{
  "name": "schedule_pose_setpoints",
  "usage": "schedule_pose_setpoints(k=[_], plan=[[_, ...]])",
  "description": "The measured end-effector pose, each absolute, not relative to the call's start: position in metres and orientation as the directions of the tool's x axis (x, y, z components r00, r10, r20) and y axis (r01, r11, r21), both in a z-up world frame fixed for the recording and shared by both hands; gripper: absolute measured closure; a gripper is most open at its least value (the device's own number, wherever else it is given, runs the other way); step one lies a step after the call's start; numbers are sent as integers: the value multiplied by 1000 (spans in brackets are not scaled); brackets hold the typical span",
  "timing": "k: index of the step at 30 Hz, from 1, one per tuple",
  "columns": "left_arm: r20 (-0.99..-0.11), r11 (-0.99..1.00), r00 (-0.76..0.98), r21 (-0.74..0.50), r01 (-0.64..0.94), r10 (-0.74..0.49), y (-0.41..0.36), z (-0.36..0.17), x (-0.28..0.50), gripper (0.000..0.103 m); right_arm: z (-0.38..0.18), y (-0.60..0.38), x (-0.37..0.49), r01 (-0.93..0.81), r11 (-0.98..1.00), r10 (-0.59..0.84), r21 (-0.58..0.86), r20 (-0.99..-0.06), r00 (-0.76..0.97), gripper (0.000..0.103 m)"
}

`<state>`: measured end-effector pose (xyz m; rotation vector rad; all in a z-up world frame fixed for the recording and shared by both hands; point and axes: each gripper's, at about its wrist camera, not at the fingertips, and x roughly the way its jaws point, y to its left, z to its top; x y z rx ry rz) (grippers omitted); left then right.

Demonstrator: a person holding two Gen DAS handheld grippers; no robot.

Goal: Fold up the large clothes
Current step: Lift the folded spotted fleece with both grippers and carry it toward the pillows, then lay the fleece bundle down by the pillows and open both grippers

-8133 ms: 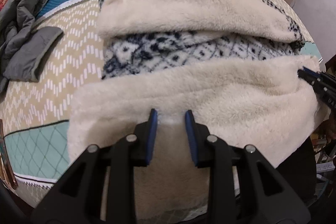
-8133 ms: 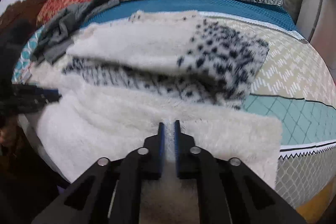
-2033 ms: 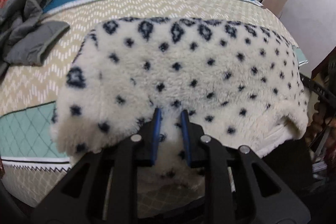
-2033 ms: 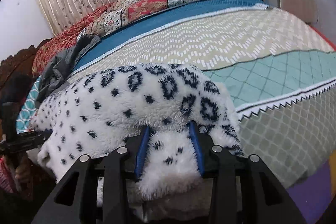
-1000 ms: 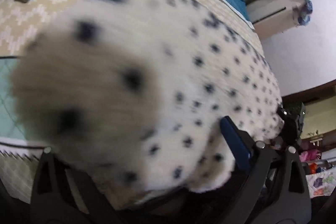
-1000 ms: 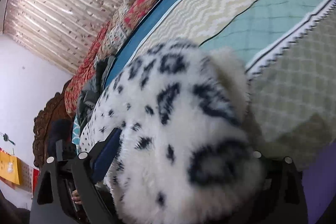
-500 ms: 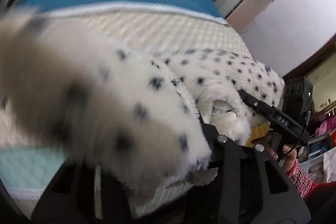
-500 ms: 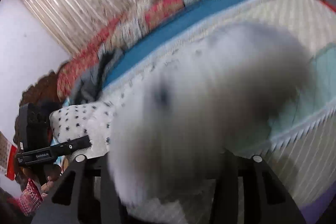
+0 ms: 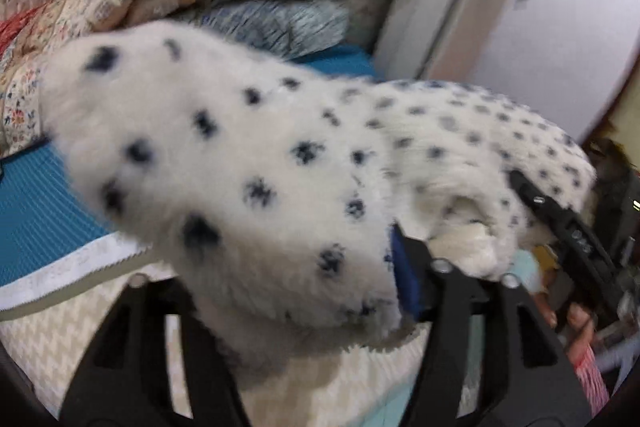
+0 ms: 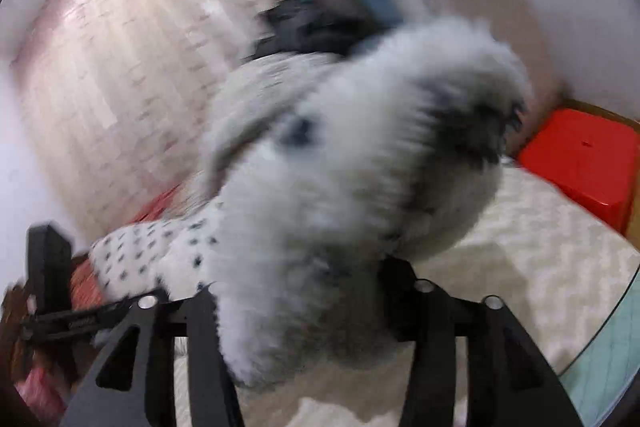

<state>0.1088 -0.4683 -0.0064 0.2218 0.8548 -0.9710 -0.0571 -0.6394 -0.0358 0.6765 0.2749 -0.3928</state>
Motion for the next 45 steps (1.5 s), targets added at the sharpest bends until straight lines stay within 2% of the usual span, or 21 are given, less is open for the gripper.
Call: schedule_pose_setpoints(k=[2,4,5,6,7,9,13,17,22,28,36,45], plan=[[-803,652,307,-128,748,-511,-503,-49,127,31,-79,-679,-41,591,605,-327,534,-510,796,70],[-889,721,303,-44,691,-344,-527,-105,142,31,-126,-704,-28,723,500,-311,478,-680,664,71],[-905,749,310,-14,662,-291,-530,-127,147,27,-144,-708,-29,737,474,-308,481,-694,651,77],[-902,760,312,-25,649,-297,-529,-133,148,19,-147,-706,-34,711,491,-323,503,-653,685,79],[-887,773,338,-33,634,-316,-526,-133,148,18,-143,-700,-38,702,519,-351,488,-627,696,80],[-881,767,336,-47,639,-333,-522,-128,148,18,-138,-695,-43,697,526,-356,487,-619,700,80],[-868,768,332,-84,635,-370,-495,-104,146,18,-122,-668,-80,666,490,-385,562,-546,744,81],[-855,784,374,-61,617,-361,-441,-95,122,18,-123,-622,-114,669,475,-354,573,-572,740,82],[-850,767,427,42,640,-310,-371,-108,77,18,-135,-546,-136,703,423,-276,571,-658,701,82],[-849,748,438,80,658,-295,-288,-118,18,18,-125,-465,-156,691,494,-210,527,-699,683,82],[-810,766,474,50,640,-344,-206,-104,-27,18,-106,-395,-176,695,513,-180,504,-729,661,82],[-766,784,531,58,617,-361,-154,-81,-53,18,-85,-334,-187,686,577,-203,444,-736,646,82]])
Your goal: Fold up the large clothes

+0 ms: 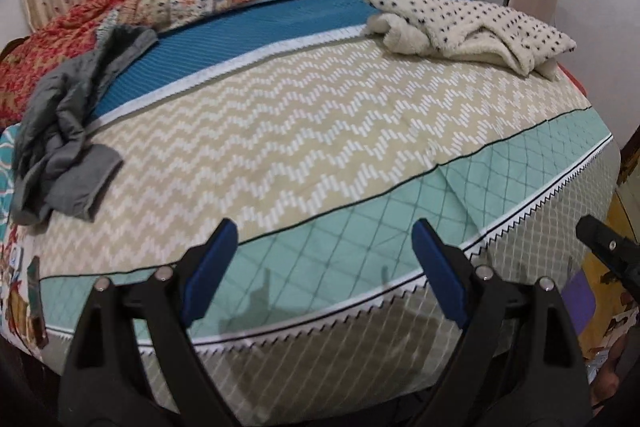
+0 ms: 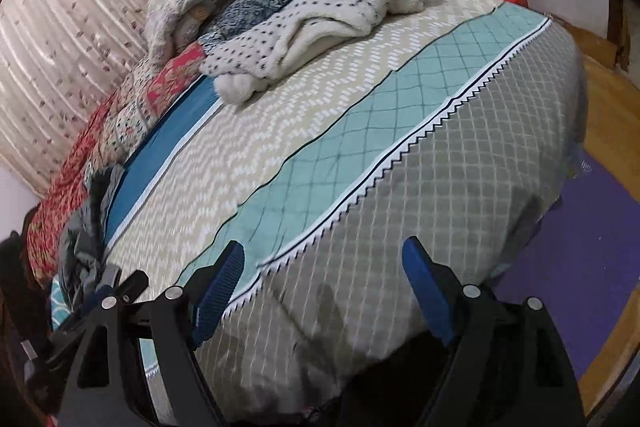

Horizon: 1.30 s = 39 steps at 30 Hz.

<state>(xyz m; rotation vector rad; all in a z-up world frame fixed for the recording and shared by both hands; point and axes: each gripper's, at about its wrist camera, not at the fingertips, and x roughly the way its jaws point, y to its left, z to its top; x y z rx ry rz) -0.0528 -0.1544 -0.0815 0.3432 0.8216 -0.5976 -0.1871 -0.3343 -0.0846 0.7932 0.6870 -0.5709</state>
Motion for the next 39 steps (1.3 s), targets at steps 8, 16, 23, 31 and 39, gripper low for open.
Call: schedule_pose_setpoints(k=[8,16,23,31,39], plan=[[-723,797,582,73,599,-371,-128,-65,-71,16,-66,-301,-194,681,611,-237,405,-727,645,82],[-704,781,595,94,618,-387,-119,-57,-81,13,-55,-292,-198,688,598,-265,410,-710,653,82],[-710,771,579,79,632,-401,-115,-57,-84,9,-51,-291,-199,694,583,-275,422,-702,657,82],[-727,763,568,95,640,-386,-119,-61,-89,7,-56,-288,-194,693,588,-255,418,-717,649,82],[-736,747,566,127,653,-370,-119,-68,-95,7,-64,-289,-192,692,582,-229,428,-729,645,82]])
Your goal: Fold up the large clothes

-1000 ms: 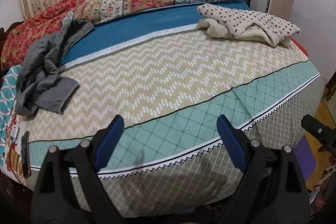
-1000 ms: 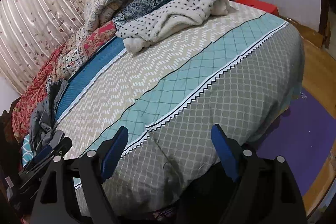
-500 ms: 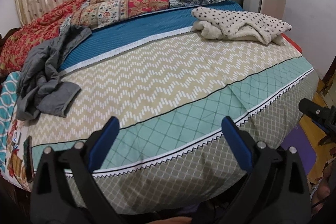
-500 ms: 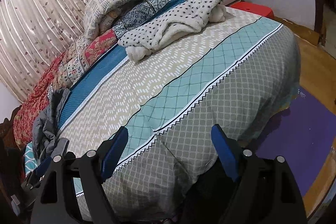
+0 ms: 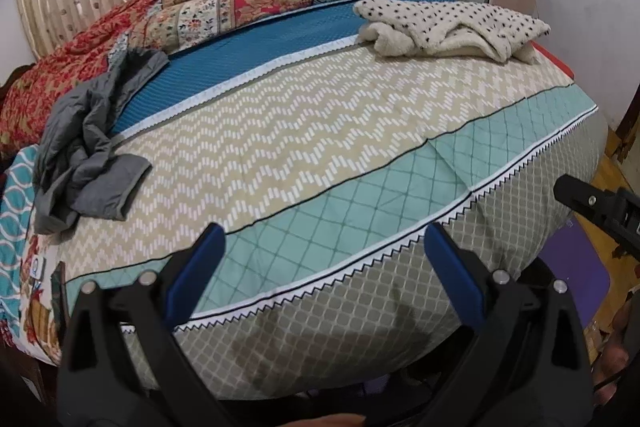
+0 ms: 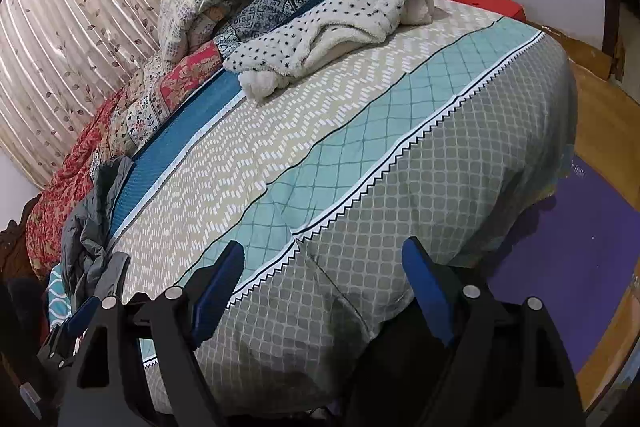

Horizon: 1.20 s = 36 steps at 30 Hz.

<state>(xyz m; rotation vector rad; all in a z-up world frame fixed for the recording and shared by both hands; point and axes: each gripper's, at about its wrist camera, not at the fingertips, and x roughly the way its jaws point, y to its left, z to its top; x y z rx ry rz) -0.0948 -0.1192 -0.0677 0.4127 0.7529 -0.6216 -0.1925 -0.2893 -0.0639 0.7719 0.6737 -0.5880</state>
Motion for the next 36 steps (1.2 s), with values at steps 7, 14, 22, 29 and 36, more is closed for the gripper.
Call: schedule_pose_setpoints(k=[7,14,22,29,36], plan=[[-758,745,558,148,651,-337,-119,-75,-94,7,-75,-290,-191,694,566,-195,444,-746,637,82],[-780,734,538,155,661,-319,-118,-82,-96,7,-85,-293,-188,699,548,-164,459,-761,628,82],[-802,729,516,155,667,-302,-120,-89,-94,7,-94,-296,-186,702,534,-136,471,-772,621,82],[-811,724,507,158,671,-292,-122,-93,-94,7,-101,-296,-186,707,519,-116,479,-781,614,82],[-817,724,500,156,672,-288,-122,-95,-94,7,-102,-295,-186,708,516,-110,481,-783,612,82]])
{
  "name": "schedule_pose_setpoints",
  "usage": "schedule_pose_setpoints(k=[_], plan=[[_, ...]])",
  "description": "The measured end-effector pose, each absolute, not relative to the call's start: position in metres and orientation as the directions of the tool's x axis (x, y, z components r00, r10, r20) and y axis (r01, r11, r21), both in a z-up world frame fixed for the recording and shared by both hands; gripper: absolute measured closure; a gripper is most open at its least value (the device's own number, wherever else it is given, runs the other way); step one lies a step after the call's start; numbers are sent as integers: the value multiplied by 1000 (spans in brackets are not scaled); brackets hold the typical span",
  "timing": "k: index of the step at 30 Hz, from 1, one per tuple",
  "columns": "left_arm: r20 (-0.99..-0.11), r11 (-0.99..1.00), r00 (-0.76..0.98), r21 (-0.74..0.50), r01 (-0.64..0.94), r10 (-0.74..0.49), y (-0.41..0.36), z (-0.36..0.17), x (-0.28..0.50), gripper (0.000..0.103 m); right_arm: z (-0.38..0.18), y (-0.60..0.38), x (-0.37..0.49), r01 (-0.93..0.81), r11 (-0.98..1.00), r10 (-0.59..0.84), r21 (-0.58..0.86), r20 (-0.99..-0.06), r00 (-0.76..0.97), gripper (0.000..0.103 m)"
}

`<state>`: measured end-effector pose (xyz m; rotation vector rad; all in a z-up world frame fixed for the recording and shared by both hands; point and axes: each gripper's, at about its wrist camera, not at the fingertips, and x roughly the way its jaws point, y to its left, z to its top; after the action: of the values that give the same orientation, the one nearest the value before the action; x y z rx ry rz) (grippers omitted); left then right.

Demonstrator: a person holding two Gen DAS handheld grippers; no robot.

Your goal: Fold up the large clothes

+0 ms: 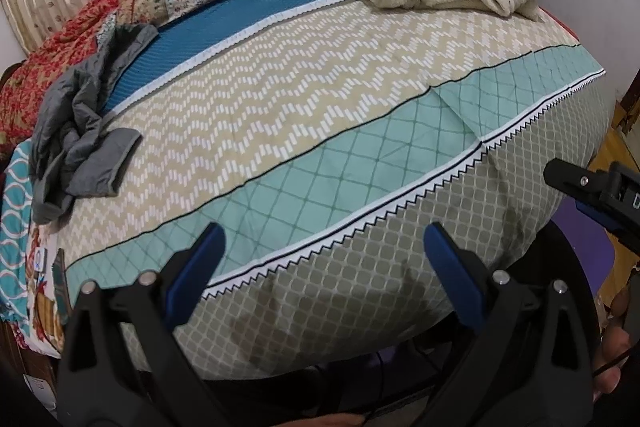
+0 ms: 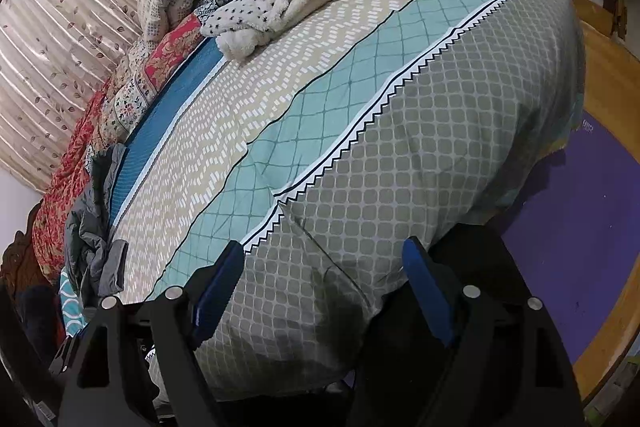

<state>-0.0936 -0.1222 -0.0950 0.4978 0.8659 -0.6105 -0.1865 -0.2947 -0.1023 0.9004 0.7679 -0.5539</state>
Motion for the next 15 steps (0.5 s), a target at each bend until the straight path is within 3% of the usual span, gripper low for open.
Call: schedule_pose_setpoints(k=[15], plan=[[-828,725,477,131,676,-296,-120,-97,-93,7,-105,-294,-185,707,517,-101,483,-786,610,82]])
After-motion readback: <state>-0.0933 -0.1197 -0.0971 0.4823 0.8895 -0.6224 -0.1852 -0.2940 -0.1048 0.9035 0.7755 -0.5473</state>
